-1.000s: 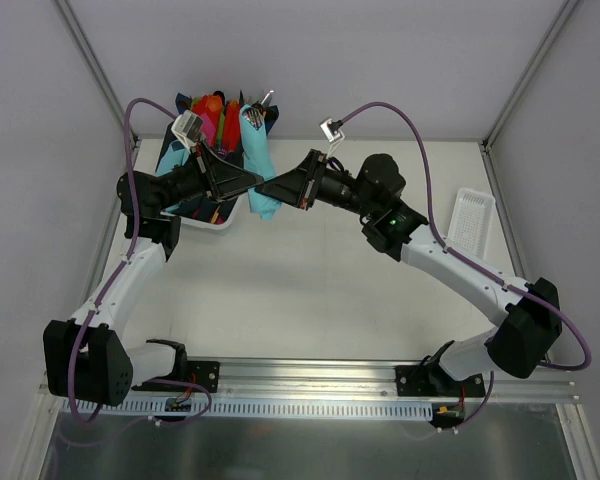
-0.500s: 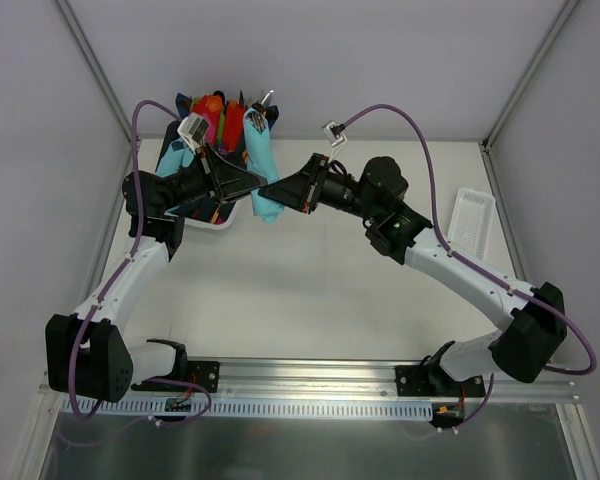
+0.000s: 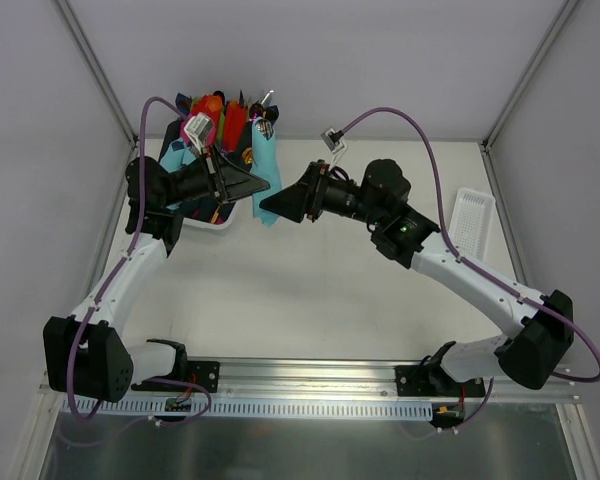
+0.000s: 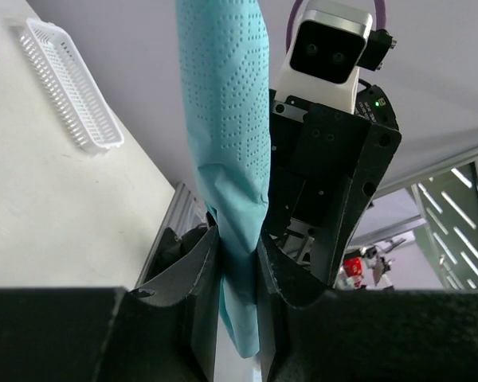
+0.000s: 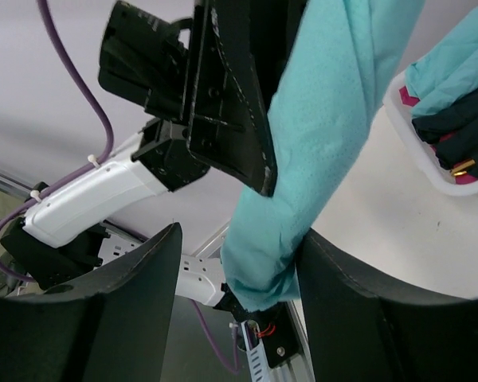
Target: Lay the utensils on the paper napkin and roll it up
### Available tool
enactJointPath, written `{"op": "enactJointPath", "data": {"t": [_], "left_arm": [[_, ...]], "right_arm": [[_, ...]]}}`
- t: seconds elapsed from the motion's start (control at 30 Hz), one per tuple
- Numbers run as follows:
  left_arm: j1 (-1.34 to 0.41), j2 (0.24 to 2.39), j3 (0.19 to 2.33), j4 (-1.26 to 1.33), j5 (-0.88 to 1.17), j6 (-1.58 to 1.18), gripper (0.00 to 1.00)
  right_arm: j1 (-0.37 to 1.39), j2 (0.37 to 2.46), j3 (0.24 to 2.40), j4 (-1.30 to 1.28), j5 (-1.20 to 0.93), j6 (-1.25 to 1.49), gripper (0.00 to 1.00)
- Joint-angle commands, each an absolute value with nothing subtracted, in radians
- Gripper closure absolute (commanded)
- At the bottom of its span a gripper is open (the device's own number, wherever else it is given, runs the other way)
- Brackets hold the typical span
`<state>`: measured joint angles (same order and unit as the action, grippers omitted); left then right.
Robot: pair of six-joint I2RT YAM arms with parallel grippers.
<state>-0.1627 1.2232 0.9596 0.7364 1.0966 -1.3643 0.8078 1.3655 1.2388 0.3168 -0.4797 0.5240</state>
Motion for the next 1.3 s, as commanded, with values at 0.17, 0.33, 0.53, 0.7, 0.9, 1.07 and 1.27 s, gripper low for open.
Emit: {"op": "enactJointPath", "data": {"t": [0.17,0.33,0.53,0.7,0.9,1.07,1.27], "left_arm": [[-0.124,1.245,1.25,0.093,1.308,-0.716,1.0],[-0.025,1.369,1.334,-0.111,1.457,-0.559,1.0],[0.141,1.529,1.471,-0.288,1.531,-0.41,1.0],[0.13,1.683,1.899,-1.051,1.223,0.207,1.0],[0.146,1.801,2.1,-1.277,1.083,0.345,1.0],[0.212,2.003,2.312,-1.519,1.15,0.538,1.0],[0.23,1.997,2.151,-1.519,1.103,0.71,1.0]], "right_arm": [[0.746,1.238,1.164,0.27,-0.5,0.489,0.37],[0.695,1.18,1.106,0.242,-0.509,0.497,0.36],[0.661,1.155,1.083,0.19,-0.509,0.489,0.3],[0.657,1.155,1.086,0.15,-0.503,0.477,0.27],[0.649,1.17,1.083,0.15,-0.502,0.48,0.25],[0.644,1.178,1.085,0.147,-0.518,0.486,0.23],[0.634,1.181,1.074,0.14,-0.526,0.489,0.21]]}}
